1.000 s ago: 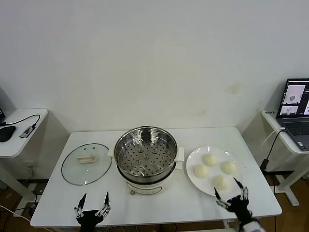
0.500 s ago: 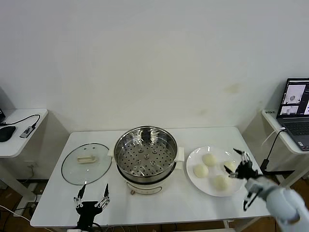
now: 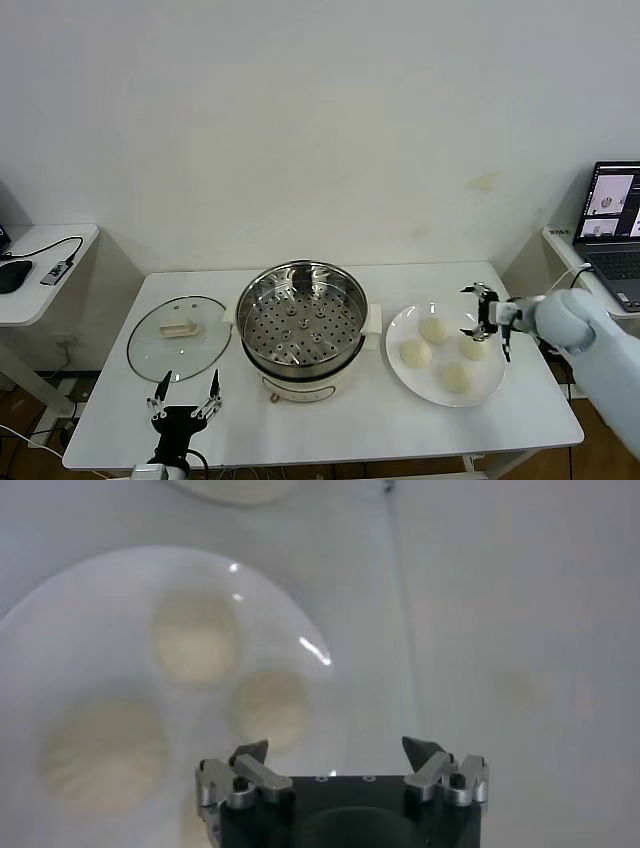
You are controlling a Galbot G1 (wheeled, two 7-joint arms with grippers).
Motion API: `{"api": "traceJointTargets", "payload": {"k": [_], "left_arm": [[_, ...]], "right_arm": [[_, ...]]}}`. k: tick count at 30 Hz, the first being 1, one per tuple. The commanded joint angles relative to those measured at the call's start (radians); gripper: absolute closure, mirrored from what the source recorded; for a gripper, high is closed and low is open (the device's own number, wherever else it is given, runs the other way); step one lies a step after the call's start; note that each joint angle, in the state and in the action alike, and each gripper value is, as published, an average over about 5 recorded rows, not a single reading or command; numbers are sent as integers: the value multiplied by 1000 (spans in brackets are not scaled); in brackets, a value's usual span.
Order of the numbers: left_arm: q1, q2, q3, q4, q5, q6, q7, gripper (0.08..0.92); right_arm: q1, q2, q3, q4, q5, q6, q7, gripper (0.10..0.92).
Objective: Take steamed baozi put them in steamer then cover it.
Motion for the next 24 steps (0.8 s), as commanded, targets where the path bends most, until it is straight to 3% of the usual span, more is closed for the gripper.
{"api": "traceJointTargets", "payload": {"k": [1, 24], "left_arm": [[-6, 0, -6, 3, 0, 2, -5, 177], [4, 8, -44, -11, -9, -7, -13, 177]], "right_arm": [[307, 88, -339, -217, 5, 33, -155, 203], [277, 214, -359, -383, 16, 13, -119, 203]]}}
